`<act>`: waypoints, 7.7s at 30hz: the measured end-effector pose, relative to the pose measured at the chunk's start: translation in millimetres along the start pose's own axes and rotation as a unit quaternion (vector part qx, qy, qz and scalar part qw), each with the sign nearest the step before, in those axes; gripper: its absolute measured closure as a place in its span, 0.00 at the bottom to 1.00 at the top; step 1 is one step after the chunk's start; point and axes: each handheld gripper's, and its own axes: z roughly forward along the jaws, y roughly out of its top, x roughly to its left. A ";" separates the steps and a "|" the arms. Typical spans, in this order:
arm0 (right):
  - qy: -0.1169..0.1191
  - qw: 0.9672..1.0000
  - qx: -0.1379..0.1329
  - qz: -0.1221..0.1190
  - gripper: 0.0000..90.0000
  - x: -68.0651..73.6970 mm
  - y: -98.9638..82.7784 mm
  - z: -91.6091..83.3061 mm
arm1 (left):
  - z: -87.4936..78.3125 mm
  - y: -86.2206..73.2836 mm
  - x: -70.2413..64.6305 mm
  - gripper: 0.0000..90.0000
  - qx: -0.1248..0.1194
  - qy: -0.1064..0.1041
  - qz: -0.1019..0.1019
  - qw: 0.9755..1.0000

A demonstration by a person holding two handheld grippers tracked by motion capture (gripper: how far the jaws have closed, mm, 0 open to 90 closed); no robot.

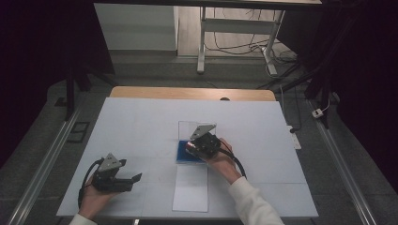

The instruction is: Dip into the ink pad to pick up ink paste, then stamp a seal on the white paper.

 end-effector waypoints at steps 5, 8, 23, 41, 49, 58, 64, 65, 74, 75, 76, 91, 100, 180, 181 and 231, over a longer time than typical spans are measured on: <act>-0.001 1.000 -0.030 0.007 0.78 -0.7 2.4 -7.8 | -0.9 -0.6 0.6 0.19 -0.001 -0.001 0.000 1.000; 0.005 0.999 -0.035 0.014 0.78 -2.2 2.3 -11.9 | -0.9 -0.9 1.0 0.19 -0.001 0.000 -0.001 1.000; 0.019 0.998 -0.052 0.027 0.78 -6.5 -0.4 -26.0 | -2.2 -0.9 0.3 0.19 -0.004 0.004 0.000 1.000; 0.015 0.998 -0.058 0.016 0.78 -4.4 -0.1 -35.7 | -2.6 -0.9 0.5 0.19 -0.005 0.004 0.000 1.000; 0.023 0.997 -0.069 0.011 0.78 2.6 1.2 -47.2 | -3.4 -0.5 0.8 0.19 -0.006 0.004 0.001 1.000; 0.032 0.997 -0.066 0.012 0.78 9.4 -0.3 -53.1 | -3.8 -0.2 1.0 0.19 -0.008 0.003 -0.002 1.000; 0.037 0.997 -0.067 0.009 0.78 13.3 -2.0 -56.5 | -3.4 -0.1 1.3 0.19 -0.007 0.001 -0.003 1.000; 0.039 0.997 -0.066 0.008 0.78 15.7 -2.7 -57.6 | -3.4 -0.1 1.3 0.19 -0.007 0.001 -0.003 1.000; 0.048 0.997 -0.061 -0.002 0.78 29.6 -5.4 -64.5 | -3.8 -0.2 2.0 0.19 -0.009 0.000 -0.005 1.000; 0.050 0.997 -0.061 -0.004 0.78 31.1 -5.9 -64.8 | -3.7 -0.3 1.8 0.19 -0.008 0.000 -0.005 1.000; 0.051 0.997 -0.062 -0.005 0.78 33.0 -6.5 -65.2 | -3.8 -0.3 1.6 0.19 -0.008 0.001 -0.004 1.000; 0.079 0.995 -0.044 -0.033 0.78 55.9 -10.3 -66.9 | -2.2 -0.2 2.0 0.19 -0.007 -0.002 -0.006 1.000; 0.087 0.995 -0.033 -0.034 0.78 64.4 -15.5 -65.8 | -2.2 0.1 1.4 0.19 -0.008 -0.004 -0.005 1.000; 0.091 0.995 0.027 -0.042 0.78 75.2 -34.2 -39.5 | -1.5 -0.1 0.8 0.19 -0.002 -0.001 0.000 1.000; 0.091 0.995 0.029 -0.041 0.78 75.2 -34.0 -39.5 | -1.5 -0.1 0.9 0.19 -0.002 -0.001 0.000 1.000; 0.094 0.994 0.050 -0.035 0.79 75.9 -33.6 -34.3 | -2.7 0.0 -0.4 0.19 -0.002 0.003 -0.001 1.000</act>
